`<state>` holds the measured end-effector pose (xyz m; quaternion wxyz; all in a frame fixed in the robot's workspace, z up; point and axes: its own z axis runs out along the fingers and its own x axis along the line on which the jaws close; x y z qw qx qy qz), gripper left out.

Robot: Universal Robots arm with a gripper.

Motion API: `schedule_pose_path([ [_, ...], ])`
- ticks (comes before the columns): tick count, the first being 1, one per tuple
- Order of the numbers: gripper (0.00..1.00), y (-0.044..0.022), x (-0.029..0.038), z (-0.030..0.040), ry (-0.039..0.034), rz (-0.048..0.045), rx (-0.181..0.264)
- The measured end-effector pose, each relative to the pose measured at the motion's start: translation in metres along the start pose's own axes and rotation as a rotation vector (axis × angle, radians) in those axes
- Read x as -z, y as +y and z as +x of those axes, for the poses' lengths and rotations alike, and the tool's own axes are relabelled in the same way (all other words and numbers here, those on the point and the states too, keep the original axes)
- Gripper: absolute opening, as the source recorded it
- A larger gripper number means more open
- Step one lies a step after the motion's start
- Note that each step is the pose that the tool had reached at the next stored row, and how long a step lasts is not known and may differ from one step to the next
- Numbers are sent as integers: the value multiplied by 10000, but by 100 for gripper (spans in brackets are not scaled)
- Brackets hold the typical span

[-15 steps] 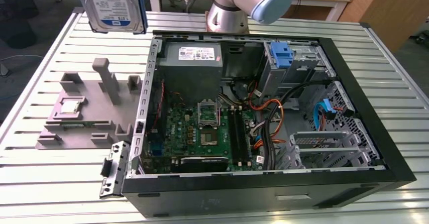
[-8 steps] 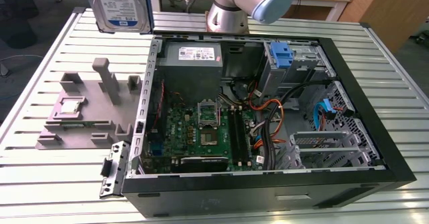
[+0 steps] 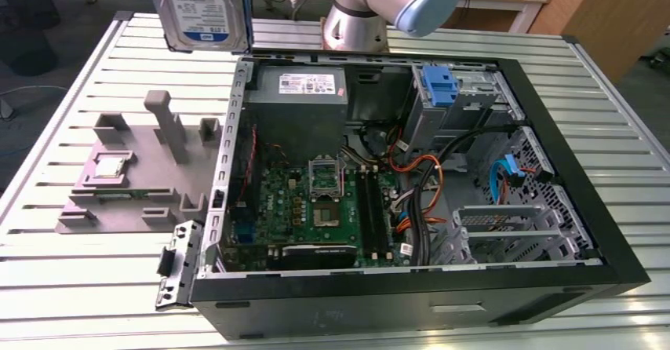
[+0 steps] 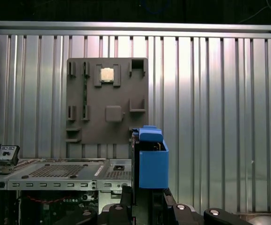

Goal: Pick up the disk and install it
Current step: 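Pick up the disk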

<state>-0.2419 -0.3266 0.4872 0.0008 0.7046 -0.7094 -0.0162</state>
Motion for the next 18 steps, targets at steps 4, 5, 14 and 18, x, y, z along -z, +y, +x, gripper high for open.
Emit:
schedule_pose_path([
  [4,35,-98,2,-1,0,1,-1],
  [5,35,-122,3,-1,0,0,-1],
  [14,35,-364,7,-3,0,-1,0],
  [18,35,-472,9,-3,-1,1,-1],
])
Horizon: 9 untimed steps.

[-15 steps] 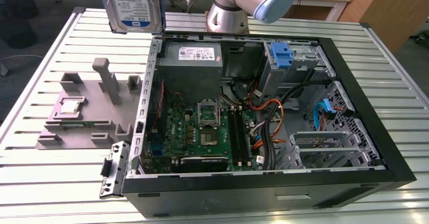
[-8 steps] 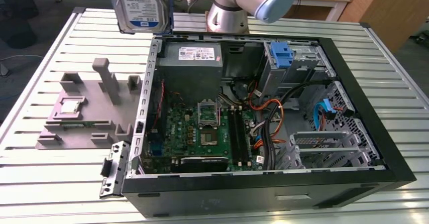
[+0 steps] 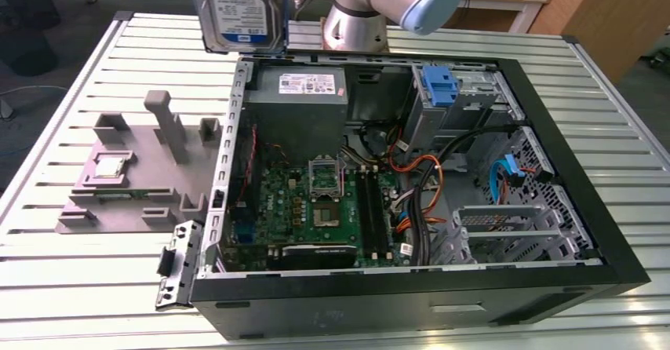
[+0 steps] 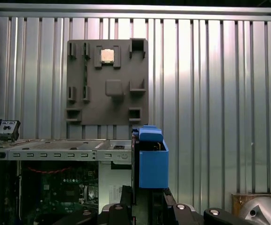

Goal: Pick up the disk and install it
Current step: 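Pick up the disk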

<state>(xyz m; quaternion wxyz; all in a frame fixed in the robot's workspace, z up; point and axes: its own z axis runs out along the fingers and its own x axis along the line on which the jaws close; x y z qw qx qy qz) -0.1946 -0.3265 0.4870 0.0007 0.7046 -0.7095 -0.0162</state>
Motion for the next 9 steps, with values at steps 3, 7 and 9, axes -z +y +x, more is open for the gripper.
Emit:
schedule_pose_path([
  [3,35,-73,2,0,0,-1,1],
  [7,35,-164,3,-1,0,-1,0],
  [9,35,-221,4,-2,0,0,0],
])
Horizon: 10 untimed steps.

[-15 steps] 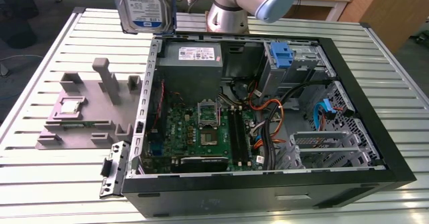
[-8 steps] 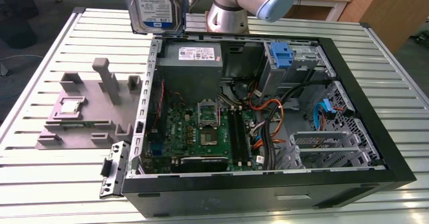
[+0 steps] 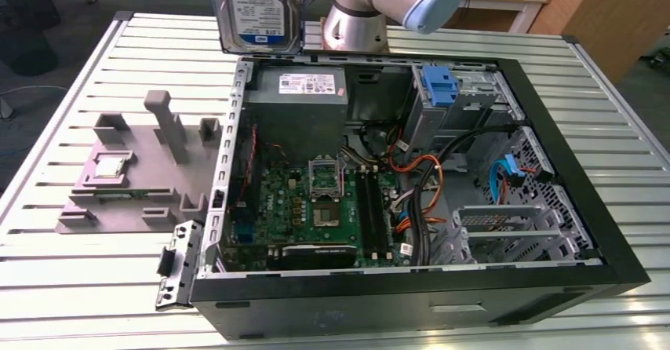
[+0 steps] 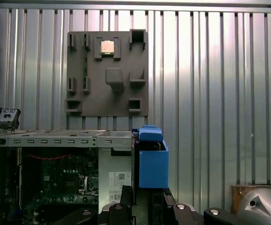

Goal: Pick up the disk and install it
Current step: 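Pick up the disk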

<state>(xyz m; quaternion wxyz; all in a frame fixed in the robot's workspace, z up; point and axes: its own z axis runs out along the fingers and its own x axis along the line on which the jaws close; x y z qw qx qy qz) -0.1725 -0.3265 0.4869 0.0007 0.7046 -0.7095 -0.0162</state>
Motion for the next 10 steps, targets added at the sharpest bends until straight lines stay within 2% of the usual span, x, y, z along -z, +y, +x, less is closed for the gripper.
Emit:
schedule_pose_path([
  [10,35,-265,4,-2,0,0,0],
])
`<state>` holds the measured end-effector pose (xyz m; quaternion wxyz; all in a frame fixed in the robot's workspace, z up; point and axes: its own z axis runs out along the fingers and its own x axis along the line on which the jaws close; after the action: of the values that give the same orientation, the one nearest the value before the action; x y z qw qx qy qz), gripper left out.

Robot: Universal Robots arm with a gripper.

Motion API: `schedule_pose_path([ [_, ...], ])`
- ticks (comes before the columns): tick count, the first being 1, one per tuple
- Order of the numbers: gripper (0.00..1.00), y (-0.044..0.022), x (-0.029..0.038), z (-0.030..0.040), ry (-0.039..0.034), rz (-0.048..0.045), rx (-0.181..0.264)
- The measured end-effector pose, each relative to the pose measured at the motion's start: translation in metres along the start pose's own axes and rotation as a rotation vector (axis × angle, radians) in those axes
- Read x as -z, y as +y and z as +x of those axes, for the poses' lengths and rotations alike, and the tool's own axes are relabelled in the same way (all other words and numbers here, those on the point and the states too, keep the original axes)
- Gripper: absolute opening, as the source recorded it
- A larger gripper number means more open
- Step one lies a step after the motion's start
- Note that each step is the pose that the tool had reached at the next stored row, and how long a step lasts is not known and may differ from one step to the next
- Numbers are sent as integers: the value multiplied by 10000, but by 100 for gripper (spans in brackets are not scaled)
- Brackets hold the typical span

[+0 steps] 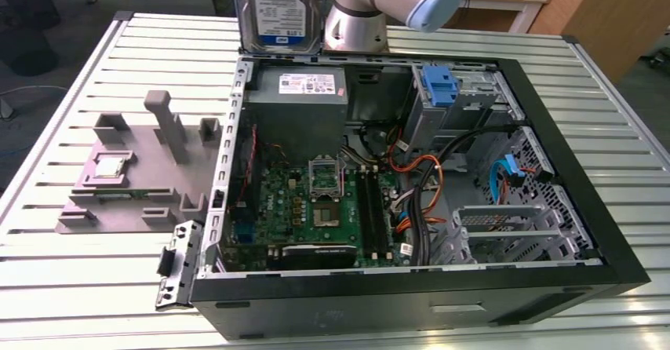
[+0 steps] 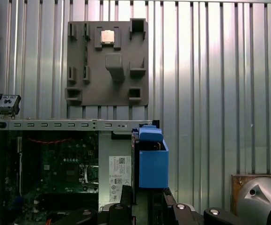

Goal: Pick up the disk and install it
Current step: 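Pick up the disk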

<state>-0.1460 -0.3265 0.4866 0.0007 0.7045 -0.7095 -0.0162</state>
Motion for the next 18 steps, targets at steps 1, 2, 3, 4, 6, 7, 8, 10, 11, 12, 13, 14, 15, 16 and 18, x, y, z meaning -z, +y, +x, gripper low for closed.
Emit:
schedule_pose_path([
  [1,35,-30,1,0,0,0,0],
  [2,35,-60,1,0,0,0,1],
  [3,35,-93,2,-1,1,-1,1],
  [4,35,-123,2,-1,0,0,2],
  [6,35,-184,3,-1,0,-1,0],
  [7,35,-213,4,-1,1,-1,1],
  [8,35,-240,4,-2,0,-1,2],
  [10,35,-294,5,-2,1,0,0],
  [11,35,-321,6,-2,0,0,0],
  [12,35,-349,6,-2,0,0,1],
  [13,35,-379,7,-3,1,-1,2],
  [14,35,-407,7,-3,0,0,1],
  [15,35,-437,8,-3,0,0,0],
  [16,35,-466,8,-3,0,-1,0],
  [18,35,-524,9,-4,0,0,1],
])
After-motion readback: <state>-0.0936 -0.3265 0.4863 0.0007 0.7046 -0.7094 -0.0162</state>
